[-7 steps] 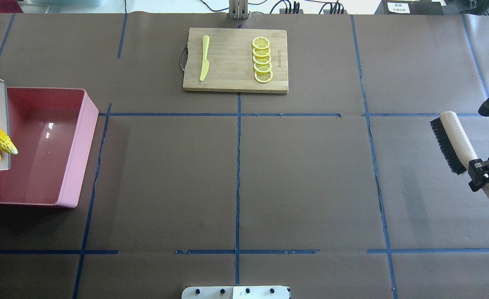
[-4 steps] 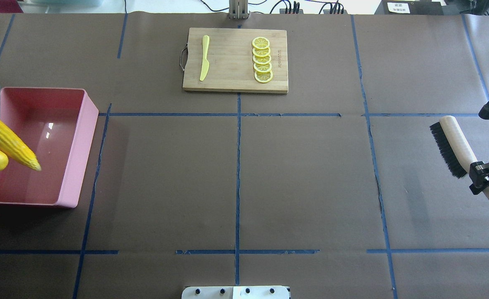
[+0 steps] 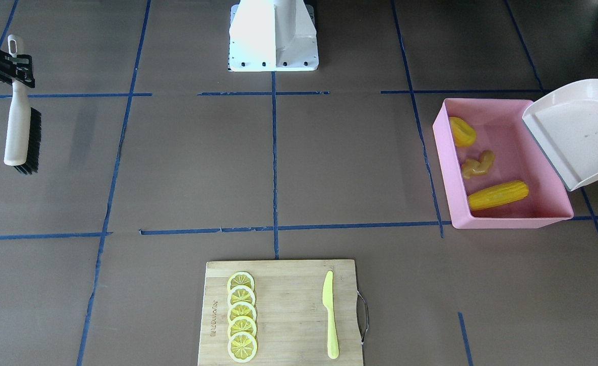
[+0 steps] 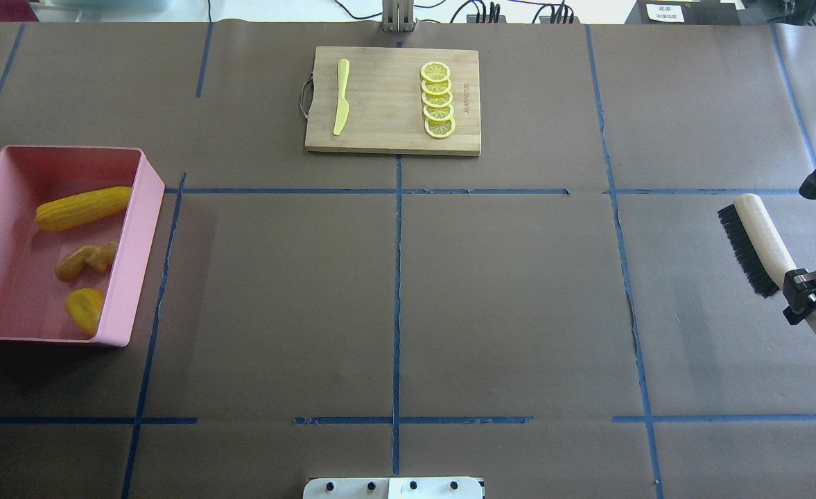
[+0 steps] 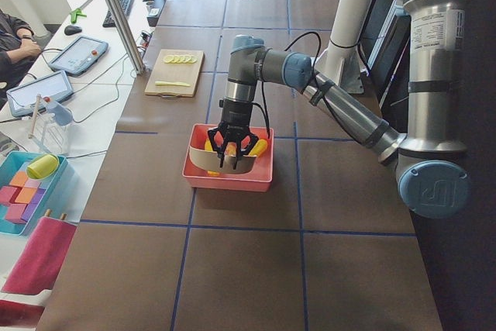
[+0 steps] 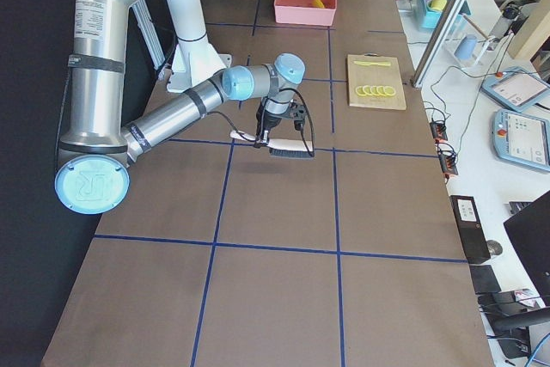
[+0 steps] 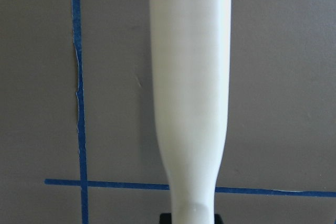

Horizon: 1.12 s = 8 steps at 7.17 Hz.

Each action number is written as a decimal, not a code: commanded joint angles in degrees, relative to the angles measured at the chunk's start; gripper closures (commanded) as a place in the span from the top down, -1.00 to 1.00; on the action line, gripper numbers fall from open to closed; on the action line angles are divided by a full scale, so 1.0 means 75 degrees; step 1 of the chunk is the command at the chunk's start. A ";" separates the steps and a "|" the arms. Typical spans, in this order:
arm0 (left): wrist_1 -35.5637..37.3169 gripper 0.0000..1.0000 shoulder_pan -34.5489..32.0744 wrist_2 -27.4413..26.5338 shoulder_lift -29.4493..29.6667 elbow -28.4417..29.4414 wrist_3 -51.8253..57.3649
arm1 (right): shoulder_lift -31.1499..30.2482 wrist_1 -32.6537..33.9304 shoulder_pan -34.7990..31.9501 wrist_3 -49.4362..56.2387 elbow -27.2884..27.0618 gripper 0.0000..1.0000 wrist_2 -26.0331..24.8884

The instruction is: Sweep and dump trash into bin

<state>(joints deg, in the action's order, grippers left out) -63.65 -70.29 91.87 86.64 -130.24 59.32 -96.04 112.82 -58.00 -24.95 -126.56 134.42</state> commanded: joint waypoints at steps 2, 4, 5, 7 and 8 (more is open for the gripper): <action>0.0084 -1.00 0.0020 -0.0015 0.0166 -0.0025 0.0013 | -0.1076 -0.2932 0.0022 -0.0978 0.0792 -0.99 -0.0237; 0.0084 -1.00 0.0032 0.0009 0.0329 -0.0013 0.0001 | -0.1140 -0.5480 0.0069 -0.2375 0.2208 -0.99 -0.0344; 0.0096 -1.00 0.0032 0.0043 0.0330 -0.0094 0.0024 | -0.1082 -0.6037 0.0115 -0.2729 0.2528 -0.99 -0.0414; 0.0096 -1.00 -0.0003 0.1511 0.0319 -0.0491 -0.0033 | -0.0908 -0.6066 0.0593 -0.3139 0.2566 -0.99 -0.0496; 0.0096 -1.00 -0.0015 0.2367 0.0330 -0.0517 -0.0046 | -0.0778 -0.6054 0.0747 -0.3374 0.2566 -0.99 -0.0496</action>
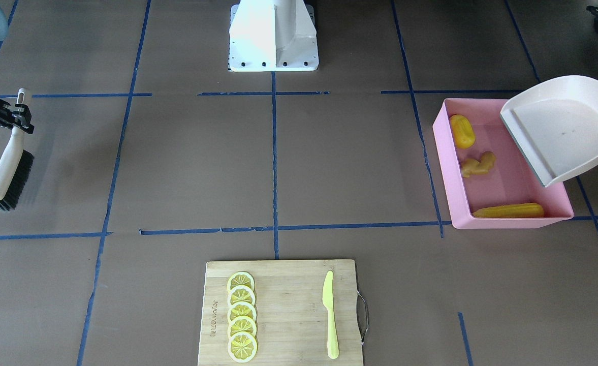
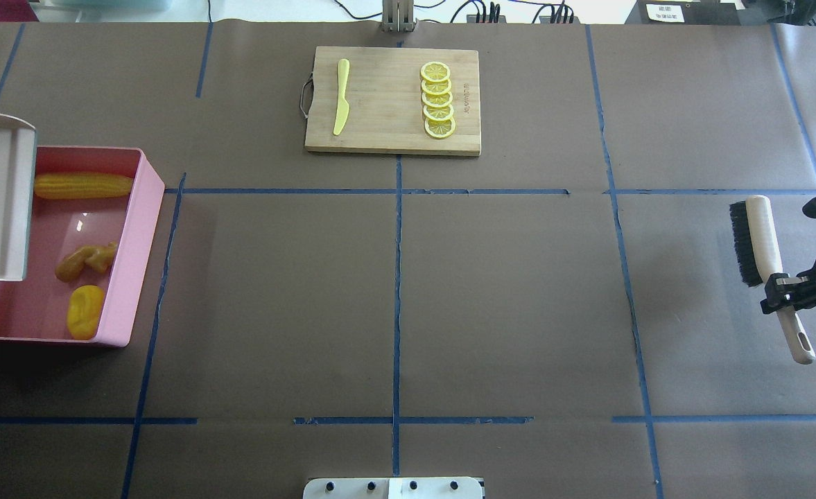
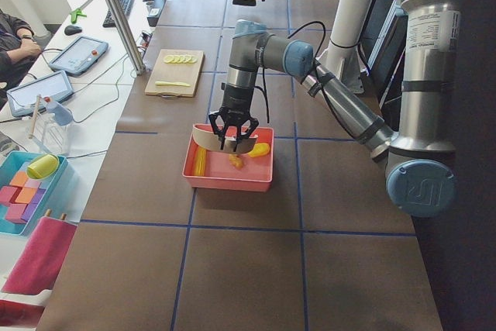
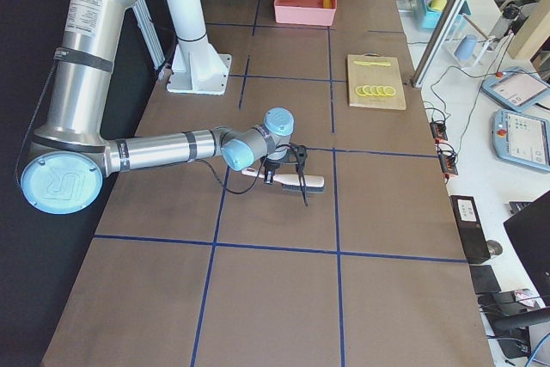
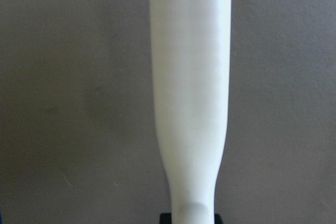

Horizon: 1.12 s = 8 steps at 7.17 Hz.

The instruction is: Sweep and dump trash into bin

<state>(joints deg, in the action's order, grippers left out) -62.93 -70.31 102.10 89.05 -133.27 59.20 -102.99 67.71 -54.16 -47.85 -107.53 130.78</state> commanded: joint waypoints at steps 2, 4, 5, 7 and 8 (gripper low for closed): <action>-0.0035 -1.00 -0.0059 0.1956 0.0021 -0.0241 -0.0308 | 0.0127 -0.0028 0.0354 -0.0323 0.0029 -0.98 -0.0034; -0.0070 -1.00 -0.0048 0.2684 0.0137 -0.0394 -0.0882 | 0.0115 0.0031 0.0681 -0.0323 0.0041 -0.95 -0.0291; -0.0070 -1.00 -0.0036 0.2954 0.0359 -0.0371 -0.1129 | 0.0069 0.0042 0.0764 -0.0323 0.0041 -0.92 -0.0292; -0.0058 -0.98 -0.0024 0.3086 0.0513 -0.0324 -0.1236 | 0.0127 0.0043 0.0858 -0.0299 0.0111 0.07 -0.0292; -0.0081 -0.98 -0.0013 0.3109 0.0687 -0.0312 -0.1515 | 0.0127 -0.0004 0.0859 -0.0264 0.0100 0.99 -0.0292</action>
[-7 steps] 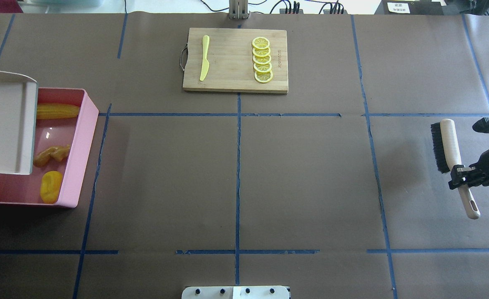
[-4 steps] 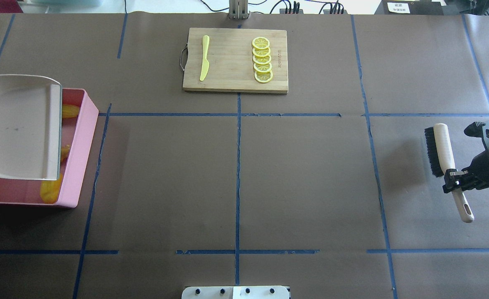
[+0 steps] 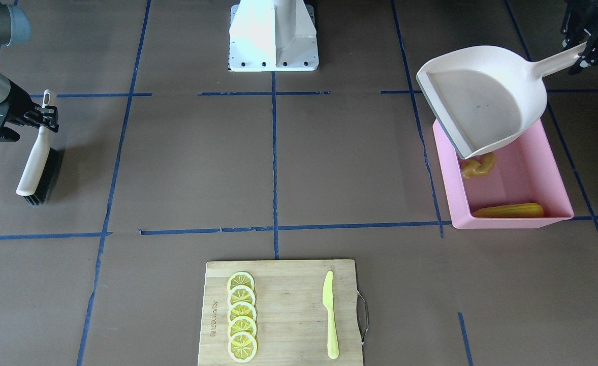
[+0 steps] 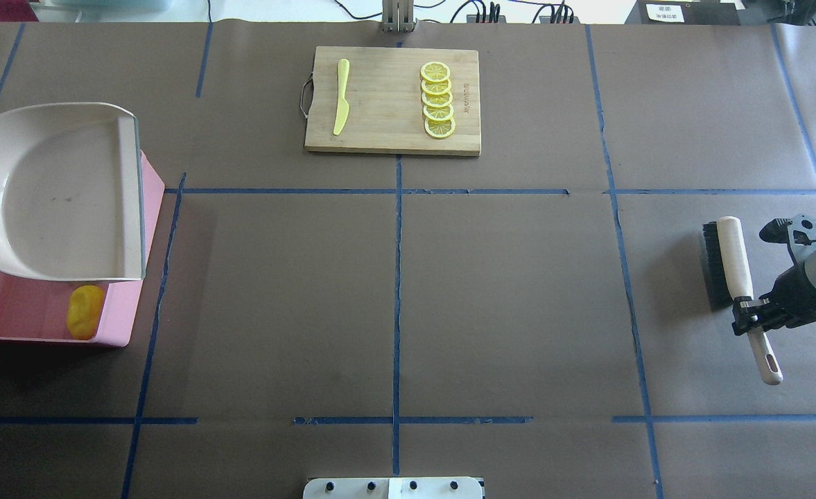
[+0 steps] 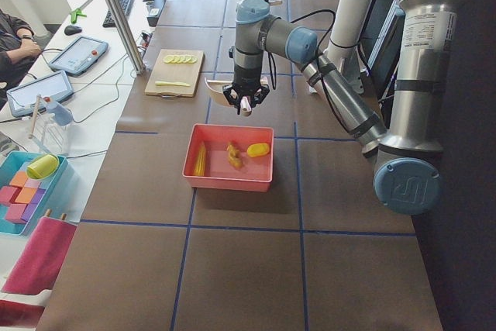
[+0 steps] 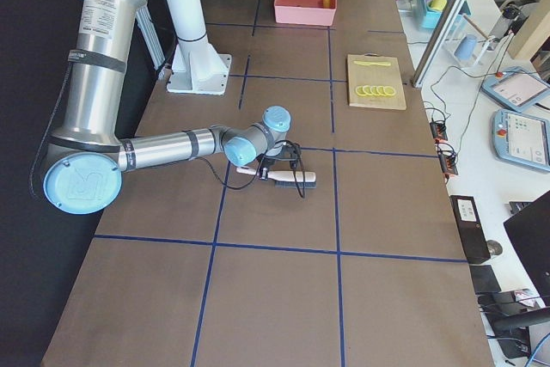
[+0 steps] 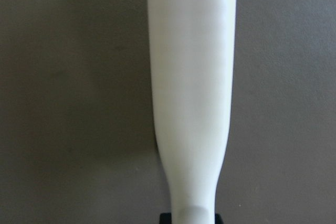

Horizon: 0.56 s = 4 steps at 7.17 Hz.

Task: Sweep and dump trash into bin
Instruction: 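Carry the dustpan off the bin with the left gripper while the right lowers the brush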

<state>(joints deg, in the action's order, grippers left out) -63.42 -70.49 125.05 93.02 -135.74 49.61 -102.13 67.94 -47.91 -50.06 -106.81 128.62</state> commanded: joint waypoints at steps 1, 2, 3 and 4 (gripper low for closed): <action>-0.0040 -0.98 0.0058 0.0433 0.0473 0.0144 -0.0506 | 0.0012 -0.0070 0.0002 -0.0004 -0.0043 1.00 -0.0005; -0.0040 -0.95 0.0093 0.0692 0.0812 0.0249 -0.0578 | 0.0035 -0.0071 -0.0045 -0.0004 -0.0090 1.00 0.0007; -0.0052 -0.92 0.0419 0.0683 0.0862 0.0262 -0.0614 | 0.0047 -0.0071 -0.0405 0.0019 -0.0090 1.00 0.0053; -0.0063 -0.88 0.0816 0.0648 0.1048 0.0401 -0.0591 | 0.0047 -0.0071 -0.0722 0.0031 -0.0218 1.00 0.0065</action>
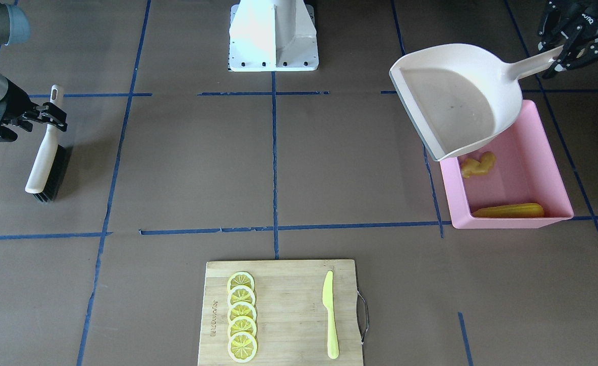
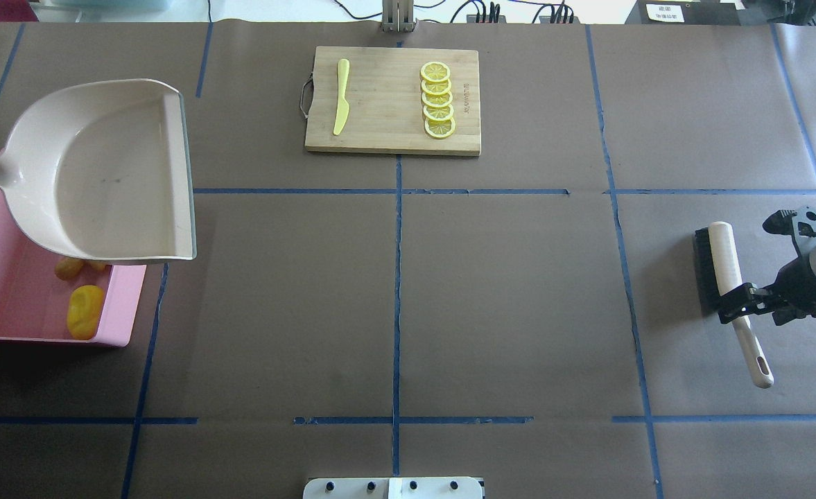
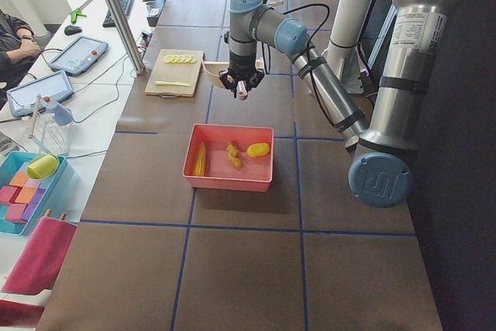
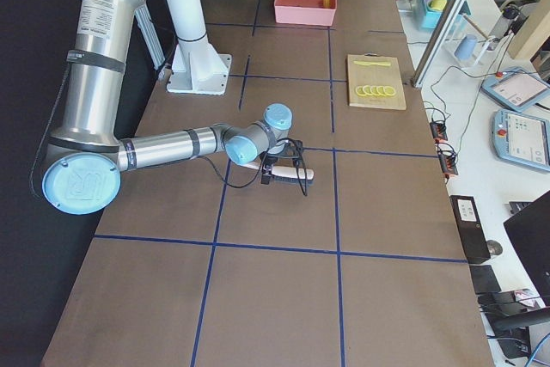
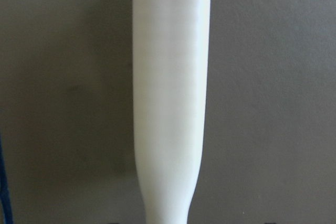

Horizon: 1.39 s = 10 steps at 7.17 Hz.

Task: Sweep and dump trash into bin
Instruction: 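Carry the dustpan off the bin with the left gripper while the right lowers the brush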

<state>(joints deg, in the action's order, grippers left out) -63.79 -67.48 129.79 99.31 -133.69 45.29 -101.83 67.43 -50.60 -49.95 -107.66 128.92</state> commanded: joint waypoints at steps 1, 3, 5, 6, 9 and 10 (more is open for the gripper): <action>-0.0188 -0.85 0.0778 -0.0020 0.0398 0.0338 0.0007 | 0.0007 -0.0002 -0.0796 0.0039 -0.0246 1.00 0.0026; -0.0657 -0.80 0.1680 -0.0659 0.0609 0.0667 -0.0190 | 0.0031 -0.0014 -0.1500 0.0097 -0.0423 1.00 -0.0044; -0.1158 -0.82 0.2757 -0.1424 0.1300 0.1577 -0.0916 | 0.0042 -0.0014 -0.1853 0.0575 -0.0376 1.00 -0.0091; -0.2079 -0.82 0.2809 -0.1427 0.1337 0.2244 -0.0976 | 0.0042 -0.0014 -0.1878 0.0578 -0.0376 1.00 -0.0103; -0.2510 -0.64 0.3684 -0.1485 0.1349 0.2614 -0.1874 | 0.0289 -0.0002 -0.1925 0.0485 -0.0341 1.00 -0.0103; -0.2510 -0.65 0.3897 -0.1497 0.1407 0.2823 -0.1925 | 0.0300 -0.0002 -0.1925 0.0485 -0.0341 1.00 -0.0103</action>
<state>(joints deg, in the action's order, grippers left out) -82.37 -40.75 118.76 109.50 -113.91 32.58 -99.75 67.41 -65.00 -46.20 -110.25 128.15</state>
